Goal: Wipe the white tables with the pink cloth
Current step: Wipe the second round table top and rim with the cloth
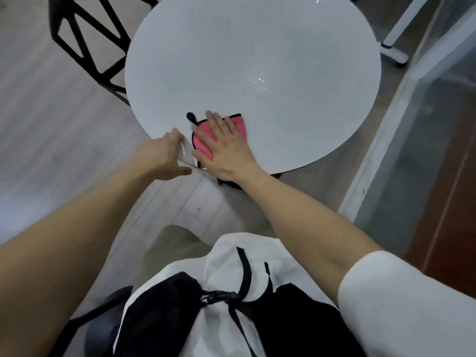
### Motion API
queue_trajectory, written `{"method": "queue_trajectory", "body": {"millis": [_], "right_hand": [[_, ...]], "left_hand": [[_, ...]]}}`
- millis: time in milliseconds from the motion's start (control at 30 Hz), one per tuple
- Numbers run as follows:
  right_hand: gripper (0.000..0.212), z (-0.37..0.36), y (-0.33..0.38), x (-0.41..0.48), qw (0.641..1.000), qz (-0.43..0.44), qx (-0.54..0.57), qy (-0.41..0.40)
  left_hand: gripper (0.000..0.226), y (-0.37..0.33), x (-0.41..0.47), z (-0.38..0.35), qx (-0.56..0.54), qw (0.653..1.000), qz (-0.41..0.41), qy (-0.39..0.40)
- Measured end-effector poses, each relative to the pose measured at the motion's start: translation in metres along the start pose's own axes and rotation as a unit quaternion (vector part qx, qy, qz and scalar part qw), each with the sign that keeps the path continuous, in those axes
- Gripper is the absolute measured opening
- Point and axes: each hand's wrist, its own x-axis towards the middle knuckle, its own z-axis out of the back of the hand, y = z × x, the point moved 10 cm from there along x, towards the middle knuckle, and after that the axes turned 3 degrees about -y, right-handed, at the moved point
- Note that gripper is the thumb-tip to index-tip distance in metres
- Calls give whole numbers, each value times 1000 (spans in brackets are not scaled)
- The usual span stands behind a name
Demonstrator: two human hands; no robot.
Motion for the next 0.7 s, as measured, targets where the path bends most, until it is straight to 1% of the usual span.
{"method": "queue_trajectory", "body": {"millis": [33, 67, 133, 167, 200, 233, 300, 333, 367, 400, 433, 500, 533, 567, 600, 633, 667, 700], "right_hand": [[73, -1, -1, -6, 1000, 24, -1, 5], [72, 0, -16, -12, 999, 35, -2, 0], [66, 10, -78, -26, 999, 29, -20, -33], [64, 20, -122, -34, 998, 2, -42, -49], [63, 31, -171, -41, 996, -45, -54, -52], [67, 41, -221, -50, 992, -110, -48, -41], [76, 61, -297, -65, 970, -239, -32, -39], [80, 66, -308, -68, 958, -281, -32, -46], [83, 66, -300, -67, 951, -304, -26, -45], [85, 61, -275, -62, 952, -299, -20, -55], [84, 52, -236, -58, 962, -264, -16, -62], [75, 21, -134, -53, 991, -130, -9, -33], [73, 11, -90, -57, 998, -59, -1, -12], [71, 7, -62, -64, 1000, -6, 13, 10], [70, 8, -57, -69, 999, 28, 28, 23], [68, 11, -70, -71, 998, 47, 38, 27], [68, 19, -98, -72, 998, 44, 36, 20], [68, 28, -140, -71, 1000, 8, 26, 10]], "left_hand": [[83, -4, -1, -2, -14, 1000, 14, 9], [85, -7, -1, -2, -23, 999, 29, 14], [87, -21, -1, 3, -18, 999, 26, 2], [90, -31, 0, 6, -13, 1000, 13, -13], [94, -43, -1, 10, -17, 1000, -4, -24], [98, -57, -2, 11, -21, 999, -21, -26], [100, -82, -4, 7, -24, 998, -51, -19], [98, -91, -4, 6, -27, 998, -59, -21], [97, -97, -3, 6, -30, 997, -65, -28], [96, -100, -3, 5, -34, 997, -61, -31], [96, -101, -2, 7, -39, 997, -51, -35], [98, -101, -1, 10, -36, 998, -34, -40], [99, -103, -2, 11, -30, 998, -32, -39], [100, -104, -2, 10, -27, 999, -31, -36], [100, -105, -2, 9, -26, 999, -29, -33], [101, -105, -2, 8, -20, 999, -26, -30], [101, -105, -2, 8, -11, 999, -25, -27], [100, -105, -2, 7, -3, 999, -26, -24]]}}
